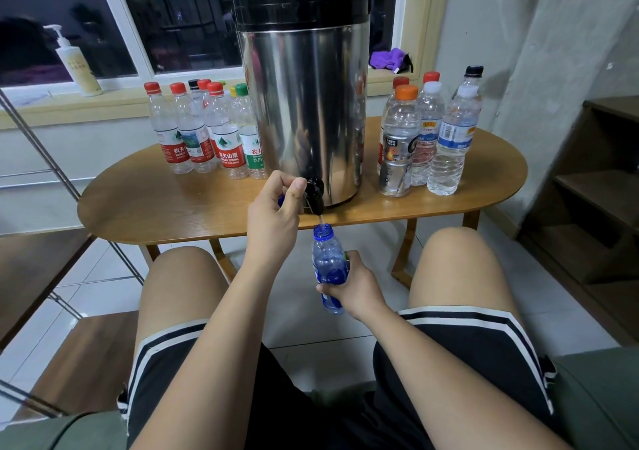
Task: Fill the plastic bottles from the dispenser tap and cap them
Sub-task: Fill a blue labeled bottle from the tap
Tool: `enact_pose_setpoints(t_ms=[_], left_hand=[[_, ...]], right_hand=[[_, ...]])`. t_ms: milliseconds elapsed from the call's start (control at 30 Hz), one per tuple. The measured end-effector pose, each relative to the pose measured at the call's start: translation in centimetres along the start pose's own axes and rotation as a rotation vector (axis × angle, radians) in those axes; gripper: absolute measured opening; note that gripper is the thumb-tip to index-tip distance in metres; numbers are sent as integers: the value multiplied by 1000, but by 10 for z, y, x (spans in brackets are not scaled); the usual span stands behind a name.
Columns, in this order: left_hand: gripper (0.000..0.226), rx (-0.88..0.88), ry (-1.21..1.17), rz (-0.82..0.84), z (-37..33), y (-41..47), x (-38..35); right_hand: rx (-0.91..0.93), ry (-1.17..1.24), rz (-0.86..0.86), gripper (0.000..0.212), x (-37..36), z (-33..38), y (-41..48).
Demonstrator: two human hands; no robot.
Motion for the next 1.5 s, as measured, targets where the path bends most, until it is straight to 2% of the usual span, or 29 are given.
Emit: enact_pose_setpoints(t_ms=[1500], left_hand=[[26, 14, 12, -4, 0, 0, 0]], right_hand=[[4, -7, -5, 75, -2, -3, 2]])
Point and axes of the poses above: each hand's wrist, its own y-axis towards the middle knuckle, its own x-axis out of the back of the hand, z = x × y, the point moved 5 cm from there along y, towards the middle knuckle, and after that the axes turned 2 degrees about -y, right-handed, at the moved point
